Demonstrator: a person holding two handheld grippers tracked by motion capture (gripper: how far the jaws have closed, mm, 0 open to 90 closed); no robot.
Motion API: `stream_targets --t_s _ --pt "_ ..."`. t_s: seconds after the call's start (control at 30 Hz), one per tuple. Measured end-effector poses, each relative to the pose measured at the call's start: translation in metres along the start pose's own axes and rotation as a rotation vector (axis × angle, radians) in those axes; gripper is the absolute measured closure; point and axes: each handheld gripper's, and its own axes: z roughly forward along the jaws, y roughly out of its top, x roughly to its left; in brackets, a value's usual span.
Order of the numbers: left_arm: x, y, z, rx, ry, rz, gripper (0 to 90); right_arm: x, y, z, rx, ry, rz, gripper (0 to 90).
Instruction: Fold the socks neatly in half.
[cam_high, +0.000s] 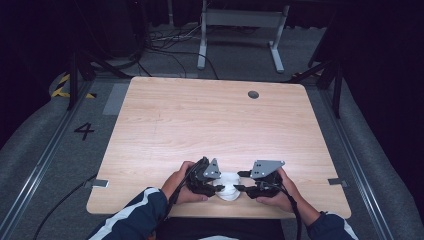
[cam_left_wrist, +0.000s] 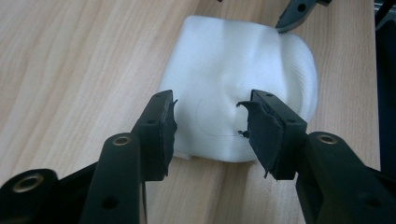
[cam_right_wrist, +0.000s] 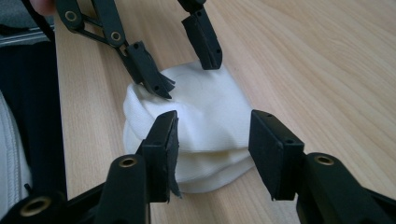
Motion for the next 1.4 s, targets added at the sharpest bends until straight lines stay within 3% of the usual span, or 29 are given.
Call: stream_targets --t_s 0.07,0.13,0.3,0.4,0.5,0.57,0.67,0.73,0.9,1.0,1.13,1.23,1.3,1.4 --pt "-0.002 0.000 0.003 0.004 0.016 0.004 50.4 0.001 0.000 0.002 0.009 0.020 -0.008 52.0" --pt "-0.002 0.000 0.003 0.008 0.022 0.016 49.8 0.004 -0.002 0.004 0.075 0.046 -0.050 50.8" --pt "-0.001 0.000 0.005 0.002 0.025 0.013 47.2 0.004 -0.005 0.009 0.096 0.046 -0.040 50.7" --pt "-0.001 0.000 0.005 -0.002 0.032 0.017 45.9 0.003 -0.001 -0.002 0.040 0.064 -0.037 50.4" --pt "0.000 0.001 0.007 -0.011 0.025 0.011 45.9 0.000 0.007 -0.015 -0.060 0.029 0.012 50.2" --pt "0.000 0.001 0.007 -0.012 0.023 0.009 45.9 0.000 0.009 -0.015 -0.068 0.016 0.012 50.1" --pt "0.002 0.000 0.007 -0.013 0.016 0.012 45.9 0.002 0.006 -0.005 -0.021 -0.006 -0.004 50.6" --pt "0.002 0.000 0.007 -0.013 0.008 0.006 45.9 0.003 0.002 0.002 0.020 0.000 -0.004 49.5" --pt "0.004 -0.002 0.008 -0.022 -0.003 0.009 45.8 0.005 -0.002 0.010 0.065 0.020 0.000 45.0" --pt "0.004 -0.001 0.007 -0.025 0.005 -0.008 43.0 0.006 -0.006 0.017 0.114 0.022 -0.020 43.5" --pt "0.006 0.001 -0.003 -0.037 0.014 -0.018 34.8 0.007 -0.009 0.020 0.115 0.027 -0.011 43.0" --pt "0.004 0.001 -0.016 -0.061 0.022 -0.035 34.0 0.007 -0.010 0.020 0.112 0.028 0.000 43.2" --pt "0.003 -0.001 -0.024 -0.093 -0.002 -0.062 35.5 0.007 -0.011 0.020 0.109 0.027 0.009 43.1" --pt "-0.004 -0.007 -0.023 -0.069 -0.037 -0.076 40.5 0.007 -0.011 0.021 0.108 0.018 0.014 43.1"
